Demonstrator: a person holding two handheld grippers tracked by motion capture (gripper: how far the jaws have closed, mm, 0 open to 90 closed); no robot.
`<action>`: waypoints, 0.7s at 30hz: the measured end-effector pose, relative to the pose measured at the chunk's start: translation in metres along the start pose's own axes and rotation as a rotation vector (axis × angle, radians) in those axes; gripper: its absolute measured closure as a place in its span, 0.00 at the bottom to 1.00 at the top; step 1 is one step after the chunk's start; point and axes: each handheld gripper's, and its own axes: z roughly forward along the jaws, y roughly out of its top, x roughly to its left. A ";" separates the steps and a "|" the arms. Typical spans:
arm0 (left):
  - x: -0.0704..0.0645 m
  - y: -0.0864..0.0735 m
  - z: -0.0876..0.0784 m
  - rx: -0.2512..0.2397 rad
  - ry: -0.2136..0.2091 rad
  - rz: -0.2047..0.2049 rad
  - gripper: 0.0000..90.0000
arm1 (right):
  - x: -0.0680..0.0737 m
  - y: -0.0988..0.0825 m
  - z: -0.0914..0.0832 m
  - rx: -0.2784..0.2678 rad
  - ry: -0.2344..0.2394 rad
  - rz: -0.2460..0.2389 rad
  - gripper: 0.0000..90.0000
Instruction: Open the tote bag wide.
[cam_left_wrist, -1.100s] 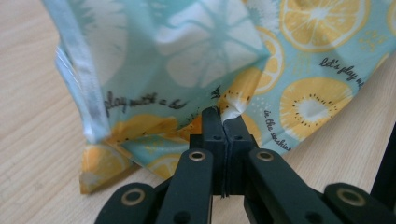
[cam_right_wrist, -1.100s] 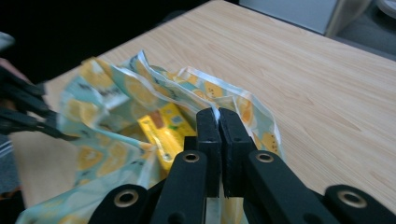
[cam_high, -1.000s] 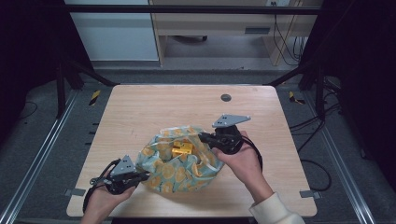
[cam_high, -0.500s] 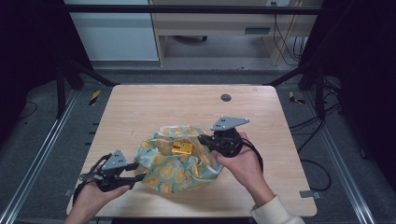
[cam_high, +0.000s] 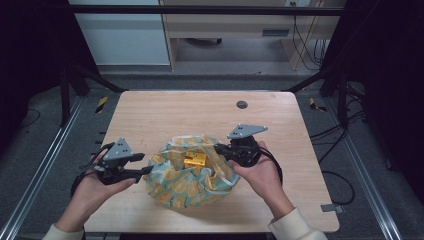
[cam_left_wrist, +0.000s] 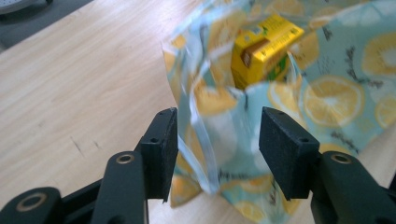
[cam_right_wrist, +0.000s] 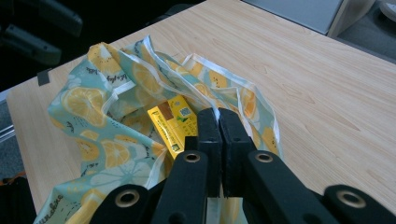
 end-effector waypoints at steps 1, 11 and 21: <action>0.002 0.005 0.003 0.011 -0.007 0.002 0.53 | 0.000 0.000 0.001 0.001 0.001 -0.001 0.99; 0.011 0.034 0.035 0.105 -0.029 0.015 0.55 | -0.003 -0.001 0.010 0.009 0.004 0.011 0.98; 0.005 0.026 0.059 0.210 -0.045 0.033 0.52 | -0.008 -0.003 0.011 0.012 0.000 0.020 0.98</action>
